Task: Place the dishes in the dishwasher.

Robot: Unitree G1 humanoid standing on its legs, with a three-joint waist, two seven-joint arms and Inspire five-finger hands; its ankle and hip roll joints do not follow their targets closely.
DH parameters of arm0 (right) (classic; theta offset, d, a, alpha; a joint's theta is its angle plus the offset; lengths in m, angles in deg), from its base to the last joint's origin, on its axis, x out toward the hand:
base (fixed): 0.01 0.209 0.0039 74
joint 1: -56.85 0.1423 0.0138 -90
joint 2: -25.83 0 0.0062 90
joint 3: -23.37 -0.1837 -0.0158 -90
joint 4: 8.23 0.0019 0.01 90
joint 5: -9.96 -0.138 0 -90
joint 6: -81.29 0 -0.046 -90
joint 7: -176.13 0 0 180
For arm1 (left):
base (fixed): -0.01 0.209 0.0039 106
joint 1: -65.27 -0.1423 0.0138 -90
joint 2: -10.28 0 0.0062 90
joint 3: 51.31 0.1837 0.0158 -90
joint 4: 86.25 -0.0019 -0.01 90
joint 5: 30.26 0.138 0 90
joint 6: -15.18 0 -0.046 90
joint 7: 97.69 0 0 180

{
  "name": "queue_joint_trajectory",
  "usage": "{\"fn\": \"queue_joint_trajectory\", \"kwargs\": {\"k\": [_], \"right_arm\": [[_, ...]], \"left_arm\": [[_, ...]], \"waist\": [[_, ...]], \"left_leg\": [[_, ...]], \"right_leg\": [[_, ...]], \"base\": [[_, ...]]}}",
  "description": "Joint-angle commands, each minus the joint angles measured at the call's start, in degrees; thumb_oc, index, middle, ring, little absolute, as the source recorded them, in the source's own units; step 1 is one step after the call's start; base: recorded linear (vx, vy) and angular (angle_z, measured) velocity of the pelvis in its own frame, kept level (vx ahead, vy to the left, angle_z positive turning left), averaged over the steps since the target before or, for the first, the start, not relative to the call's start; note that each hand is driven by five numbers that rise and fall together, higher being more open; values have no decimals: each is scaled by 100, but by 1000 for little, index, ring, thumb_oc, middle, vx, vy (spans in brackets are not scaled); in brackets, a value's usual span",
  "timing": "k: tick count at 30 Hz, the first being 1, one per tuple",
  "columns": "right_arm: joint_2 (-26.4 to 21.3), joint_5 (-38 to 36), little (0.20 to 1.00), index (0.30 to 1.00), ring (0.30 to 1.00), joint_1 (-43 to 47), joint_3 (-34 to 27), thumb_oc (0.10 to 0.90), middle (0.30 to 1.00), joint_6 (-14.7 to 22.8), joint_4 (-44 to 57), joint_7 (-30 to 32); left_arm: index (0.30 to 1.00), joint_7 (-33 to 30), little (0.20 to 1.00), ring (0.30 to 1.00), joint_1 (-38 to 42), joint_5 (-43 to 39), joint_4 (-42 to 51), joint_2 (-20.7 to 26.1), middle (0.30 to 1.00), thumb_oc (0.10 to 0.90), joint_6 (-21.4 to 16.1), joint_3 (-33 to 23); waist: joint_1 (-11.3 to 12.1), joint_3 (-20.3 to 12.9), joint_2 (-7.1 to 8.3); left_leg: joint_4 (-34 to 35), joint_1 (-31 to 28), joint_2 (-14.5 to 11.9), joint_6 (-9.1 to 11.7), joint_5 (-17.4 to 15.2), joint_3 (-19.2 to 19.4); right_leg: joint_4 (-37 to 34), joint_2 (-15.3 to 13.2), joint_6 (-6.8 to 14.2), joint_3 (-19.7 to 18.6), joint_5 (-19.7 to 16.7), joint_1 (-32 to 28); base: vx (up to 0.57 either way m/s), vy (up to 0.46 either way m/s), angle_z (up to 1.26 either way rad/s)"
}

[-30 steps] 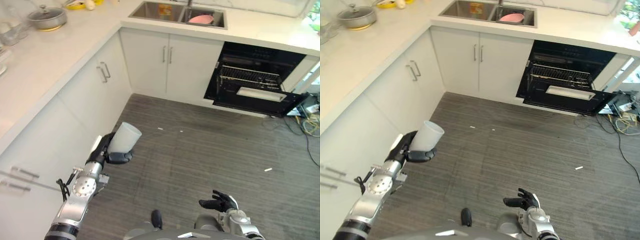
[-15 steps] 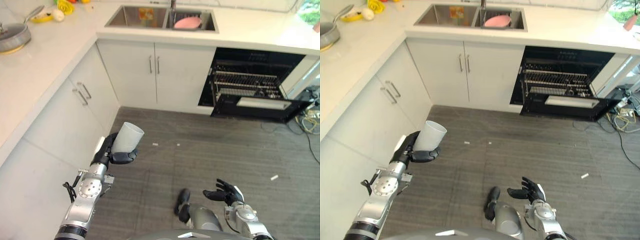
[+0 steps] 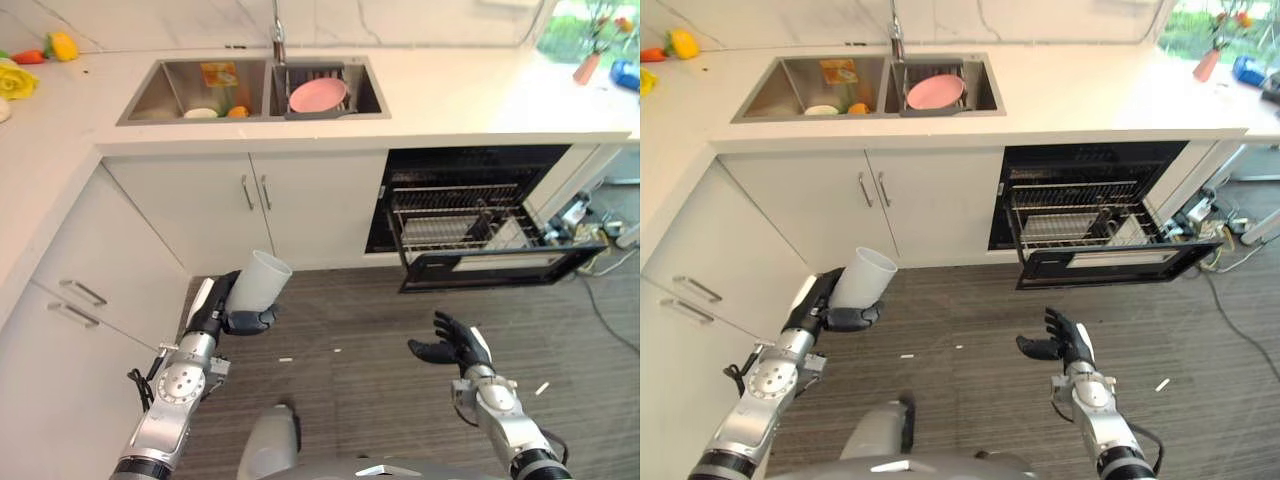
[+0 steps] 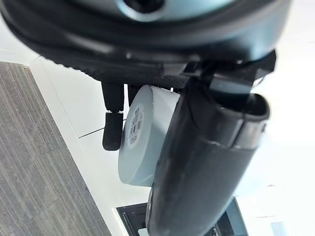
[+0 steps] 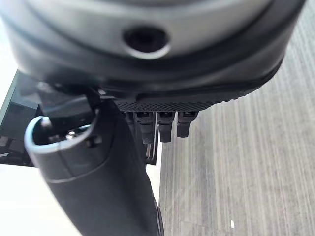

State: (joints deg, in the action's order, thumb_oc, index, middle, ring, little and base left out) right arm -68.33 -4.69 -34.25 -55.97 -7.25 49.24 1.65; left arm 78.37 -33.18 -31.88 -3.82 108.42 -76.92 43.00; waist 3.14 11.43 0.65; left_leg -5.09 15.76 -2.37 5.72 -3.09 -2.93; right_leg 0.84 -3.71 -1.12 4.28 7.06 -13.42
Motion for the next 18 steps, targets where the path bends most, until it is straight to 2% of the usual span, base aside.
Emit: {"fn": "queue_joint_trajectory", "kwargs": {"k": [1,2,4,5,6,8,10,11,12,13,14,17,18], "right_arm": [[44,300,900,900,900,192,-216,800,900,419,338,-78],[44,302,900,900,900,185,-216,800,900,414,346,-76],[109,351,900,900,900,141,-250,800,900,390,375,-129],[134,401,900,900,900,170,-239,800,900,362,453,-204],[118,449,900,900,900,194,-232,800,900,344,503,-234],[95,520,900,900,900,202,-255,800,900,341,632,-254],[101,524,900,900,900,205,-297,800,900,334,695,-234],[101,468,900,900,900,201,-375,800,900,354,811,-234],[100,467,900,900,900,196,-376,800,900,350,818,-235],[75,438,900,900,900,226,-419,800,900,354,851,-223],[42,378,900,900,900,291,-472,800,900,370,888,-190],[3,351,900,900,900,345,-534,800,900,370,976,-132],[4,351,900,900,900,346,-536,800,900,367,980,-131]], "left_arm": [[300,-250,300,300,175,137,823,151,300,400,-536,-226],[300,-249,300,300,171,137,823,152,300,400,-537,-226],[300,-208,300,300,155,225,800,199,300,400,-513,-260],[300,-248,300,300,148,283,768,256,300,400,-493,-325],[300,-268,300,300,147,283,753,285,300,400,-485,-361],[300,-295,300,300,179,278,733,321,300,400,-482,-397],[300,-323,300,300,200,285,733,322,300,400,-473,-425],[300,-355,300,300,193,258,769,310,300,400,-495,-471],[300,-355,300,300,193,257,767,310,300,400,-497,-469],[300,-359,300,300,189,225,779,312,300,400,-506,-484],[300,-400,300,300,198,189,782,323,300,400,-518,-509],[300,-494,300,300,287,194,708,314,300,400,-552,-529],[300,-498,300,300,295,195,699,314,300,400,-556,-526]], "waist": [[274,-168,-223],[286,-166,-217],[205,-222,-261],[138,-161,-285],[132,-120,-300],[121,-40,-311],[132,-28,-313],[113,-46,-314],[113,-48,-320],[112,-54,-327],[97,-37,-298],[-3,15,-221],[7,30,-231]], "left_leg": [[-262,-648,224,-287,613,136],[-263,-657,230,-294,606,151],[-222,-902,317,-457,429,184],[-243,-1131,359,-654,253,306],[-268,-1225,384,-745,168,355],[-326,-1358,400,-862,-9,440],[-348,-1416,395,-885,-107,504],[-302,-1539,319,-851,-231,609],[-299,-1546,309,-845,-238,606],[-276,-1591,241,-806,-296,640],[-255,-1670,152,-714,-389,697],[-206,-1915,33,-545,-550,701],[-194,-1941,24,-546,-551,710]], "right_leg": [[530,-53,532,738,298,235],[556,-66,540,725,315,243],[1282,-308,665,711,245,466],[2044,-513,805,608,-39,829],[2416,-571,832,539,-153,1011],[2833,-694,871,563,-324,1300],[2891,-812,866,662,-348,1438],[2484,-1065,832,935,-318,1552],[2463,-1053,827,944,-319,1535],[2187,-1169,811,1083,-316,1598],[1644,-1418,858,1304,-479,1798],[918,-1642,1102,1303,-1041,2052],[870,-1624,1108,1304,-1071,2016]], "base": [[229,175,-125],[376,300,-144],[311,274,-91],[297,272,-122],[255,232,-131],[102,99,-77],[121,7,-22],[165,-38,-11],[160,-100,-21],[180,-167,-30],[253,-238,-35],[217,-205,-29],[192,-218,-30]]}}
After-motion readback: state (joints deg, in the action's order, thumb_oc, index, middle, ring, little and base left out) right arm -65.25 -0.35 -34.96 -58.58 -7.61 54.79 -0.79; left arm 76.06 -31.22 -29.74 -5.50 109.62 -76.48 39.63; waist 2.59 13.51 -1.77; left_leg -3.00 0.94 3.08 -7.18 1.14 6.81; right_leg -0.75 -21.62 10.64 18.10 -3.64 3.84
